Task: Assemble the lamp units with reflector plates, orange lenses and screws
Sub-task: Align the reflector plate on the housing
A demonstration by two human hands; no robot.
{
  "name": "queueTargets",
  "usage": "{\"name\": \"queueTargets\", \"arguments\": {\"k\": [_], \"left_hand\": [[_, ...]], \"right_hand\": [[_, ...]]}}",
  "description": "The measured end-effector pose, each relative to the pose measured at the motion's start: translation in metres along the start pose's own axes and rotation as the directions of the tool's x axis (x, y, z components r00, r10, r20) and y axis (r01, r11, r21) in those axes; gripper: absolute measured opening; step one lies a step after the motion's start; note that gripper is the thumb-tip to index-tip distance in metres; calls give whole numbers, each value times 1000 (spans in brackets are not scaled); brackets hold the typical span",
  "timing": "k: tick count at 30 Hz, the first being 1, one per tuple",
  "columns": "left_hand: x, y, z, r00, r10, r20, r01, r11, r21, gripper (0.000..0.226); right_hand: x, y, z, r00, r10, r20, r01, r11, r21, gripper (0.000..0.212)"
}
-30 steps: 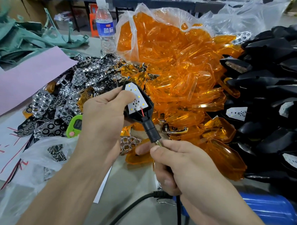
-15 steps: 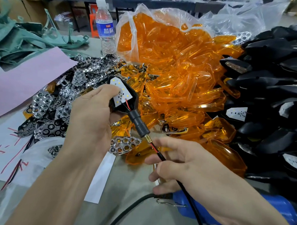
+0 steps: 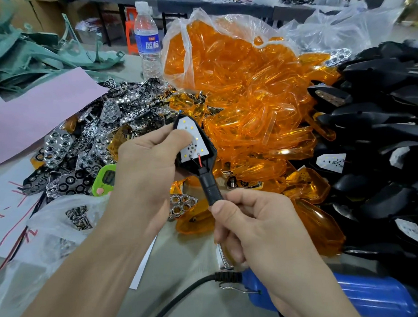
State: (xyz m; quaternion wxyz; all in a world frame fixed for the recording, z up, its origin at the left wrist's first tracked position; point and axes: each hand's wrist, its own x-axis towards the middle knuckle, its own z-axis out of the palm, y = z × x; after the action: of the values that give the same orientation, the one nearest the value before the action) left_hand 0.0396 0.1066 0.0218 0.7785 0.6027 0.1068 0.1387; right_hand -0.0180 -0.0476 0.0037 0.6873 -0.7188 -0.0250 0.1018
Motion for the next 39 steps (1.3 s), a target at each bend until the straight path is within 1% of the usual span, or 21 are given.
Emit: {"name": "queueTargets", "arguments": {"k": [2, 4, 7, 11, 14, 17, 18, 21, 23, 25, 28, 31, 33, 35, 37, 39], "left_hand": [[-1, 0, 2, 1000, -10, 7, 10, 1000, -1, 12], [-2, 1, 1, 1000, -5, 21, 4, 1000, 11, 13], [-2, 2, 2, 1000, 8, 26, -9, 1000, 9, 16], [-1, -2, 2, 1000, -11, 27, 11, 1000, 19, 14], [-1, -3, 3, 999, -14, 33, 13, 1000, 20, 15], [-2, -5, 3, 999, 17, 39, -18, 999, 29, 24], [-3, -6, 3, 998, 37, 50, -38, 999, 35, 27], [-9, -7, 4, 995, 74, 72, -79, 995, 68, 32], [-8, -7, 5, 996, 70, 63, -73, 996, 59, 29], [-5, -5, 3, 997, 55, 47, -57, 998, 34, 29], [-3, -5, 1, 998, 44, 50, -45, 999, 24, 31], [-5, -7, 0, 995, 57, 79, -60, 998, 34, 22], [-5, -7, 0, 993, 48, 112, -54, 997, 48, 19], [-4, -6, -1, 992, 19, 126, -25, 999, 41, 20], [-4, -3, -2, 992, 5, 122, -10, 999, 35, 25], [-5, -1, -2, 991, 17, 133, -22, 999, 41, 26]], "right_hand": [[0, 1, 2, 999, -40, -37, 37, 997, -66, 10], [1, 2, 2, 995, -76, -64, 69, 991, -113, 11], [0, 2, 3, 994, -71, -88, 60, 990, -127, 15], [1, 2, 1, 991, -67, -111, 50, 987, -154, 19], [3, 4, 0, 997, -28, -74, 15, 984, -178, 22], [4, 2, 0, 999, 34, -5, -34, 992, -123, 11], [3, 0, -1, 998, 54, 35, -50, 994, -97, 14], [1, -3, -4, 988, 91, 122, -84, 994, -64, 36], [0, -4, -6, 987, 102, 125, -102, 995, -2, 38], [0, -4, -6, 991, 101, 83, -102, 995, 8, 35], [0, -2, -4, 996, 75, -37, -75, 997, -12, 32], [0, -1, -7, 992, 90, -92, -93, 995, -31, 31], [1, -3, -11, 987, 144, -69, -142, 990, 23, 30], [1, -8, -15, 985, 170, 1, -170, 983, 63, 29], [1, -13, -15, 984, 156, 81, -162, 984, 78, 25], [2, -15, -16, 985, 112, 132, -124, 989, 82, 21]]}}
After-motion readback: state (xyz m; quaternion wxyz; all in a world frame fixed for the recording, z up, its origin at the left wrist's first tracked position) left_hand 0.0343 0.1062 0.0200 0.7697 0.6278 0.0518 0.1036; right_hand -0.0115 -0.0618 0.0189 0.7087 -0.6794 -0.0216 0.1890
